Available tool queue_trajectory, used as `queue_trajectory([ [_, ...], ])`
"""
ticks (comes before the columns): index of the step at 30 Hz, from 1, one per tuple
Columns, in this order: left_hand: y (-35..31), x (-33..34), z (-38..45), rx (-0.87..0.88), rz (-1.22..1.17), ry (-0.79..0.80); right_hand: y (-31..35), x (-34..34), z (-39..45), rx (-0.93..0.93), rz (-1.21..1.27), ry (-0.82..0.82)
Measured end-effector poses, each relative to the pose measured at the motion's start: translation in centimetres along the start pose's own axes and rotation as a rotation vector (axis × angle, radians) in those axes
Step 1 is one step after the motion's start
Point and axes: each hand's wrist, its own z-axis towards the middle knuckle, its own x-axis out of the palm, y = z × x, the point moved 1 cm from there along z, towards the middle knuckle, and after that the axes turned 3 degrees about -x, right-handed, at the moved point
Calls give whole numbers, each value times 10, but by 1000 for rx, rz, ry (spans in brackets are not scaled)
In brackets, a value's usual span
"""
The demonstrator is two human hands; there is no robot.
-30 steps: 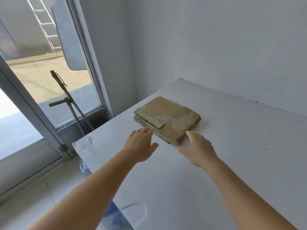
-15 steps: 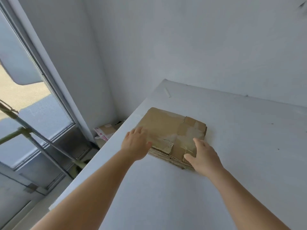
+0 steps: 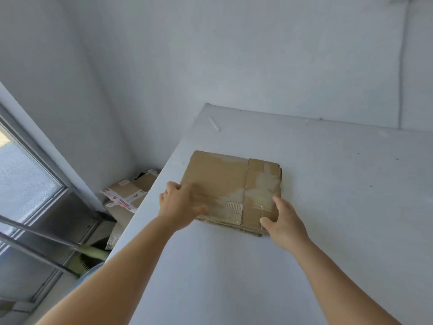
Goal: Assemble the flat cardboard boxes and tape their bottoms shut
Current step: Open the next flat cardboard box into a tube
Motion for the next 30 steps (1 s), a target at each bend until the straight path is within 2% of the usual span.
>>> queue_trajectory([
  [5,-10,3,-14,68,-63,-70,-5,-11,-13,-33,70,-100],
  [11,-43,25,-45,125,-147,-67,-38,-41,-40,-32,81,-207],
  [30,-241,170,-247,396,-180,76,-267,-184,-239,213,87,-415],
])
